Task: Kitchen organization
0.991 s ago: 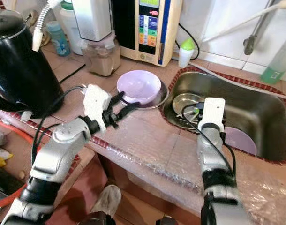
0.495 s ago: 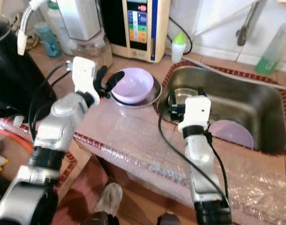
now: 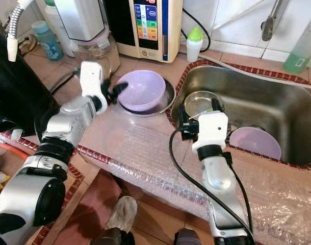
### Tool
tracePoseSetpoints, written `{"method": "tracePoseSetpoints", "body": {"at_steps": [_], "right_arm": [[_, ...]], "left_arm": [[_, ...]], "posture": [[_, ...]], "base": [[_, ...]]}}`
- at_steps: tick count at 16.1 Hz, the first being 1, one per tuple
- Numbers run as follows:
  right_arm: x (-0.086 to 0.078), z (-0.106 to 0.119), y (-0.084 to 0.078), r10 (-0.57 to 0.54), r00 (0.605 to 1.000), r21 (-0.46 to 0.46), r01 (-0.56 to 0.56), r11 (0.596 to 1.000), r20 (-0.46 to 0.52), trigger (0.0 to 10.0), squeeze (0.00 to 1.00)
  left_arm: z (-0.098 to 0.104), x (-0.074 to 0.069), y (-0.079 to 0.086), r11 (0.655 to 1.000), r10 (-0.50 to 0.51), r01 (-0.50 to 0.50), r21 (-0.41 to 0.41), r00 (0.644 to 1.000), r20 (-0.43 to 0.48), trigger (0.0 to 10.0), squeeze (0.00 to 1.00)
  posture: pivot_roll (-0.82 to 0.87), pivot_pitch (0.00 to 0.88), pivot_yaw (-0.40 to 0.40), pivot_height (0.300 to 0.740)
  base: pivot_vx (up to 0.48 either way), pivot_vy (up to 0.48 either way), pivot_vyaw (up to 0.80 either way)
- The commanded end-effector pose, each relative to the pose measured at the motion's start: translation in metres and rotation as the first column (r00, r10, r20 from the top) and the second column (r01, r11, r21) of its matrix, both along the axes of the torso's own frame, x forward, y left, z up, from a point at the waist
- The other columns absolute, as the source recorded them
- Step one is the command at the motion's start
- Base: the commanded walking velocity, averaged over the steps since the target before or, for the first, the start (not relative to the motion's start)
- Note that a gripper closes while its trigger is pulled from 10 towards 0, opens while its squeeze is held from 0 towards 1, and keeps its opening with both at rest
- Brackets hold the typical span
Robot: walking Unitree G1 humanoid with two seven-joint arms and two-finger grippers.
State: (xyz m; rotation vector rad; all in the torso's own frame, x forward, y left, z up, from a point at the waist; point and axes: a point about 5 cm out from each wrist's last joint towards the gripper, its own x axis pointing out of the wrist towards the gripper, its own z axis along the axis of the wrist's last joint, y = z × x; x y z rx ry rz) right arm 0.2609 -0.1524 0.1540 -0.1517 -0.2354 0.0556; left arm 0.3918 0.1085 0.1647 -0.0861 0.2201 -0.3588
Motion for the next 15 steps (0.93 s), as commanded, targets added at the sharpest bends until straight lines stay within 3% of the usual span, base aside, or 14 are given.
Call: {"method": "tracePoseSetpoints", "body": {"at_steps": [1,2,8,15], "right_arm": [[-0.001,0.002,0.005,0.017,1.0,-0.003,-0.017,1.0,-0.003,10.0,0.0],[0.001,0.004,0.007,0.026,1.0,-0.008,-0.026,1.0,-0.003,10.0,0.0],[0.003,0.003,0.009,0.043,0.999,-0.022,-0.044,0.999,-0.02,10.0,0.0],[0.006,0.001,0.009,0.056,0.998,-0.03,-0.056,0.998,-0.032,10.0,0.0]], "left_arm": [[0.001,0.002,-0.003,1.0,-0.009,0.008,-0.024,1.0,-0.023,3.1,0.0],[-0.002,0.003,-0.006,0.998,-0.017,0.015,-0.054,0.999,-0.043,0.0,0.0],[-0.003,0.004,-0.007,0.984,-0.037,0.019,-0.178,0.994,-0.099,0.0,0.0],[-0.002,0.007,0.0,0.974,0.003,-0.03,-0.223,0.993,-0.119,0.0,0.0]], "posture": [[-0.12,0.116,0.11,0.74],[-0.12,0.115,0.107,0.74],[-0.12,0.104,0.098,0.74],[-0.12,0.093,0.088,0.74]], "base": [[0.0,0.0,0.0],[0.0,0.0,0.0],[0.0,0.0,0.0],[0.0,0.0,0.0]]}}
